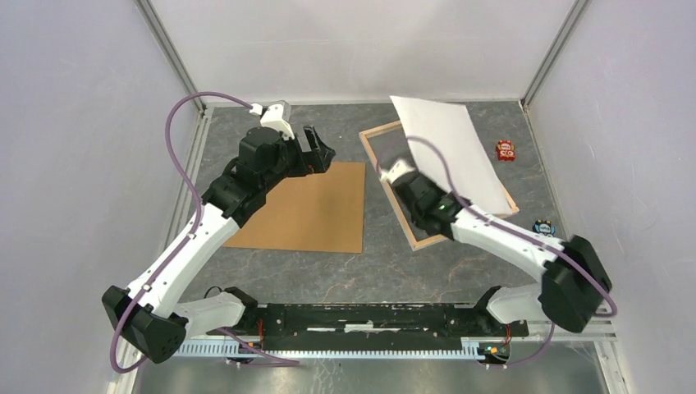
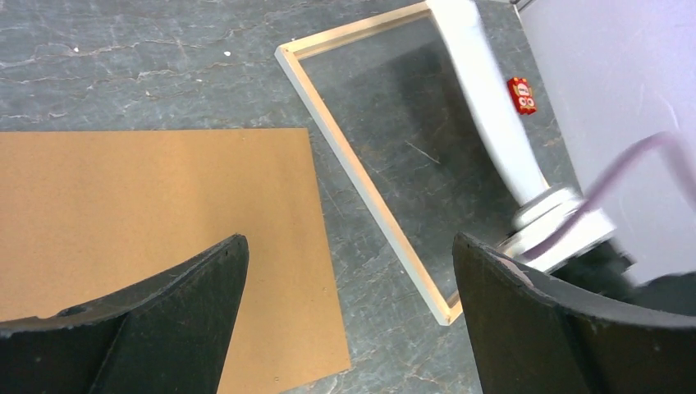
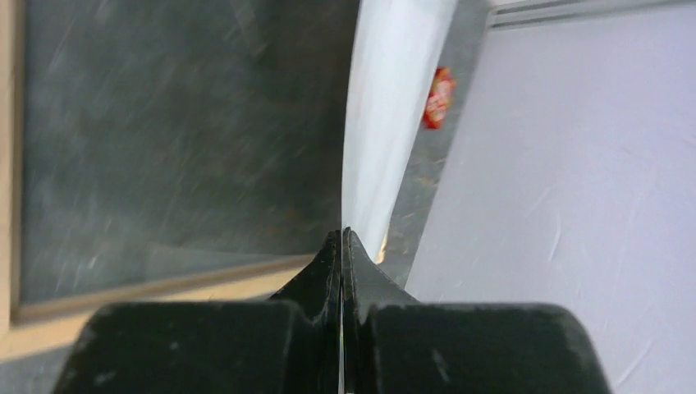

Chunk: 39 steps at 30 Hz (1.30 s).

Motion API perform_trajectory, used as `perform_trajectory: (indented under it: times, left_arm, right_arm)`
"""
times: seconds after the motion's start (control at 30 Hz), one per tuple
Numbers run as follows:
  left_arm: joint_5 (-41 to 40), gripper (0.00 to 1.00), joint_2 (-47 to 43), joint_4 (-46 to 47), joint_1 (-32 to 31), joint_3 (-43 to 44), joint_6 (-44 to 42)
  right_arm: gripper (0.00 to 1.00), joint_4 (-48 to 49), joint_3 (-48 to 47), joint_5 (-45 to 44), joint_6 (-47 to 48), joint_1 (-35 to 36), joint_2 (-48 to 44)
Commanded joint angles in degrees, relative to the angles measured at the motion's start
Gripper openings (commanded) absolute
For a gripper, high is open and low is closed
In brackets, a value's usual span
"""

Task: Put the photo into the frame
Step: Turn over the photo from the photo frame.

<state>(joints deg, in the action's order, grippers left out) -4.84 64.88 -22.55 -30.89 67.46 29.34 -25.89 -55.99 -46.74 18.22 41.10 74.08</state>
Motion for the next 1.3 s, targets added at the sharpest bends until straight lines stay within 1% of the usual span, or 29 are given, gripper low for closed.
perform_trajectory:
  times: [0.0,0.13,0.33,0.57,0.77,0.83,1.03,1.27]
  left_arm:
    - [-2.1,1.0,-1.4,1.8,-0.2,-0.4,-4.9]
    - [-1.1,1.0,-1.1,1.8,-0.2,-0.7,-5.0]
    - [-0.3,1.0,-1.0,1.8,-0.3,-0.8,-4.9]
    - [0.2,1.0,-0.9,2.0,-0.2,-1.1,-4.5]
    - [0.3,1.0,-0.8,2.0,-0.2,-1.2,-4.6]
    - [0.4,1.0,-0.7,2.0,-0.2,-1.1,-4.6]
    - [0.4,1.0,-0.5,2.1,-0.3,-1.2,-4.5]
    - [0.8,1.0,-0.5,2.1,-0.2,-1.2,-4.4]
  right_arm:
    - [0.0,0.0,6.4,-2.5,-3.8,5.2,3.8]
    - [0.0,1.8,9.0,0.3,-4.6,6.8,5.6]
    - [0.0,1.7,8.8,1.6,-5.2,7.2,6.7]
    - [0.0,7.0,8.4,-4.6,-2.6,7.1,11.0]
    - [0.0,8.5,4.9,-6.7,-1.5,5.8,15.1]
    - [0.0,10.1,5.1,-7.2,-0.2,5.6,15.7]
    - [0.0,15.0,6.4,-6.1,3.0,4.1,16.3]
    - [0.0,17.2,4.9,-4.3,5.1,4.0,18.2]
